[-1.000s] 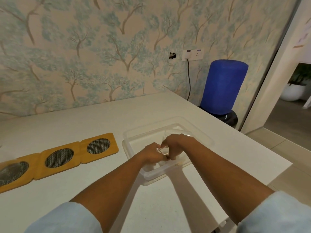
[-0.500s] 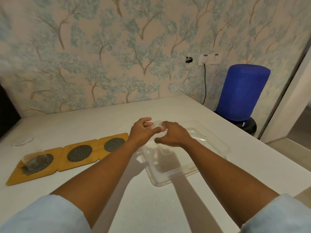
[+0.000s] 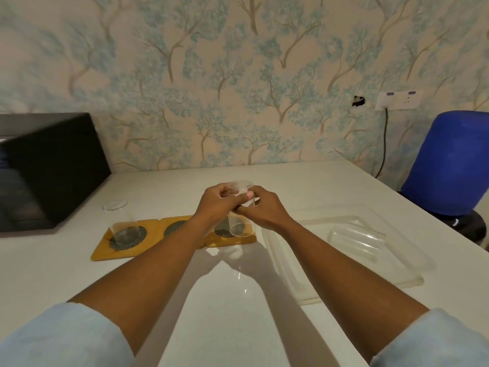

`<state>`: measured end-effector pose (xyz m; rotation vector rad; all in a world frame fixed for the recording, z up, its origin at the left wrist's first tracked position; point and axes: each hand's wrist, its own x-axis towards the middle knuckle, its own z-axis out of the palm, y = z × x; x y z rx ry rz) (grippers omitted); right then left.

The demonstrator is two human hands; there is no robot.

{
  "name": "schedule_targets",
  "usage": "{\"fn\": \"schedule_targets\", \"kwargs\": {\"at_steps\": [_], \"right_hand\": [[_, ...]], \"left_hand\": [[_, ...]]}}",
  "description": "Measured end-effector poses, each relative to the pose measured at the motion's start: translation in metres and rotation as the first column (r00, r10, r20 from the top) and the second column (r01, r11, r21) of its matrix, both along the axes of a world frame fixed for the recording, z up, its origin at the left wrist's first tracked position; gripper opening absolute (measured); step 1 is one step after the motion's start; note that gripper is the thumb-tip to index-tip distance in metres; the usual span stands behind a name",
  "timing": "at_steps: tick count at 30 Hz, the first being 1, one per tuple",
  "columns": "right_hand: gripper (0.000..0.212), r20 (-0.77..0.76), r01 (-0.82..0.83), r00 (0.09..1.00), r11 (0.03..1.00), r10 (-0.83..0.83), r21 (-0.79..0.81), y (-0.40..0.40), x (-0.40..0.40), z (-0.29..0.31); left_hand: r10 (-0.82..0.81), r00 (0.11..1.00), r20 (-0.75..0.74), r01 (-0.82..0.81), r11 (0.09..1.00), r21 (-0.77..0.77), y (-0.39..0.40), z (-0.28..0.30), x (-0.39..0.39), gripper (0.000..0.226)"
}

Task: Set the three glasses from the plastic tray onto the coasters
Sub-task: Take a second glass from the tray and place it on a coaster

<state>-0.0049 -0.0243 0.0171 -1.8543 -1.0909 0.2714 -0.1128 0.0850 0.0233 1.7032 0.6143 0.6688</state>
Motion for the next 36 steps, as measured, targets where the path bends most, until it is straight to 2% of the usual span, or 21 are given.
{"fn": "schedule_targets", "kwargs": {"at_steps": [8, 17, 28, 33, 36], "right_hand": [[0.064, 0.036, -0.159, 0.986, 0.985, 0.162, -0.066, 0.058, -0.024, -0.011], [0.078, 0.000, -0.205, 0.978, 0.972, 0.207, -0.112, 0.113, -0.040, -0.031], [0.070, -0.043, -0.263, 0.965, 0.953, 0.259, -0.153, 0.155, -0.052, -0.054], [0.059, -0.067, -0.251, 0.968, 0.953, 0.243, -0.170, 0.160, -0.048, -0.069], [0.060, -0.067, -0.251, 0.968, 0.954, 0.243, -0.165, 0.160, -0.051, -0.069]], "left_hand": [[0.138, 0.990, -0.029, -0.137, 0.990, 0.040, 0.043, -0.006, -0.039, 0.064], [0.233, 0.972, -0.025, -0.232, 0.972, 0.031, 0.085, -0.023, -0.060, 0.065], [0.335, 0.939, -0.083, -0.328, 0.941, 0.083, 0.123, -0.051, -0.068, 0.068], [0.303, 0.943, -0.140, -0.297, 0.953, 0.063, 0.130, -0.069, -0.063, 0.068], [0.313, 0.941, -0.128, -0.306, 0.950, 0.069, 0.131, -0.067, -0.065, 0.066]]}}
